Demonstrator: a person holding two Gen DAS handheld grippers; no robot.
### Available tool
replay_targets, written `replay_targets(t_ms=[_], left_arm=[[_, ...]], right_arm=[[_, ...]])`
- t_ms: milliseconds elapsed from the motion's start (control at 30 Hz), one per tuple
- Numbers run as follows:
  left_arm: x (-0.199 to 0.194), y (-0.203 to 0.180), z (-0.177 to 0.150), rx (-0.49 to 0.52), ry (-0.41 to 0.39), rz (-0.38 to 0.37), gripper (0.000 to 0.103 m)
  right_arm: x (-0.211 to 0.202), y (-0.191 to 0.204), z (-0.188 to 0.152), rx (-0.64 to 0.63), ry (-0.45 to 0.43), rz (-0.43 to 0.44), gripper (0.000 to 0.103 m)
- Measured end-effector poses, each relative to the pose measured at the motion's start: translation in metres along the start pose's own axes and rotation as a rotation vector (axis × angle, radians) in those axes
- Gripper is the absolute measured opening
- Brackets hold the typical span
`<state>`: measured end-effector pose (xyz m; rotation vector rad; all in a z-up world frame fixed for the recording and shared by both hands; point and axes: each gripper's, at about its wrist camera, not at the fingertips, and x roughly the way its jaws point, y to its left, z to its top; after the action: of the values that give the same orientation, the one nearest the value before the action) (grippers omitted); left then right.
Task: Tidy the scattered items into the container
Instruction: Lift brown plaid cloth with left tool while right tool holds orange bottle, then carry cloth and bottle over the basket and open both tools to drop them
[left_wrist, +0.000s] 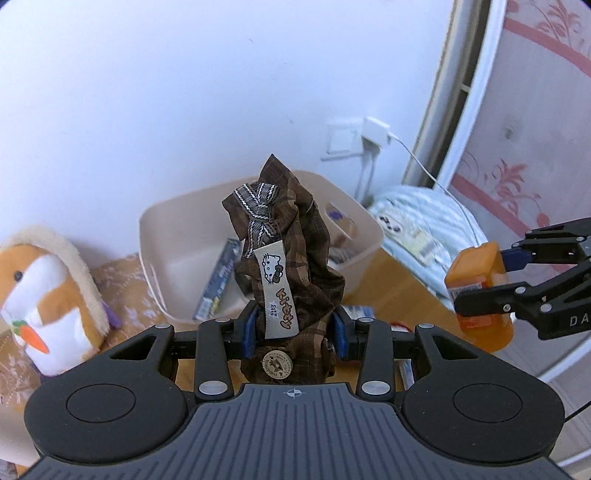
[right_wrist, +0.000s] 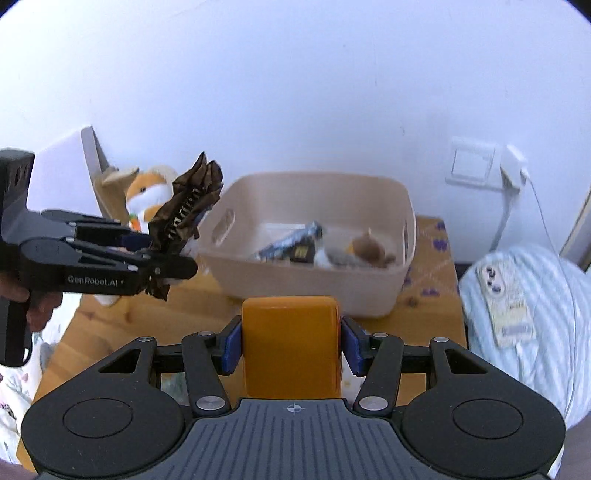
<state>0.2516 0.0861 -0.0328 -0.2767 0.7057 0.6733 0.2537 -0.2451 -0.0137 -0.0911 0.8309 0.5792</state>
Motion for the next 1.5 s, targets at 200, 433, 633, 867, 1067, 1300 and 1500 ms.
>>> replay_targets(t_ms=[200,433,633,867,1067,1300,1500], left_arm=[[0.011,0.014,0.018,-0.009,-0.023,0.008,0.040],[0.037,0.026,0.037,-0.039,-0.027,0.027,0.040],[0.064,0.035,0.049,-0.053,-0.013,0.048,0.040],[0.098,0.054,0.052,-0.102,0.036,0.098,0.040],[0.124,0.065,0.050,-0.110,0.086,0.116,0.041],[0.146,0.070,0.041,-0.108,0.152,0.115,0.041],[0.151,0.070,0.035,-0.103,0.201,0.097,0.048]], right_arm=[[0.013,-0.007,0.031,-0.012,-0.031,-0.005,0.051],[0.038,-0.019,0.071,-0.008,-0.067,-0.004,0.051],[0.070,-0.036,0.101,0.013,-0.068,-0.009,0.051],[0.122,-0.063,0.115,0.089,0.004,-0.041,0.051],[0.165,-0.077,0.107,0.156,0.080,-0.057,0.051],[0.187,-0.078,0.095,0.179,0.121,-0.071,0.051],[0.191,-0.080,0.092,0.181,0.142,-0.069,0.052]])
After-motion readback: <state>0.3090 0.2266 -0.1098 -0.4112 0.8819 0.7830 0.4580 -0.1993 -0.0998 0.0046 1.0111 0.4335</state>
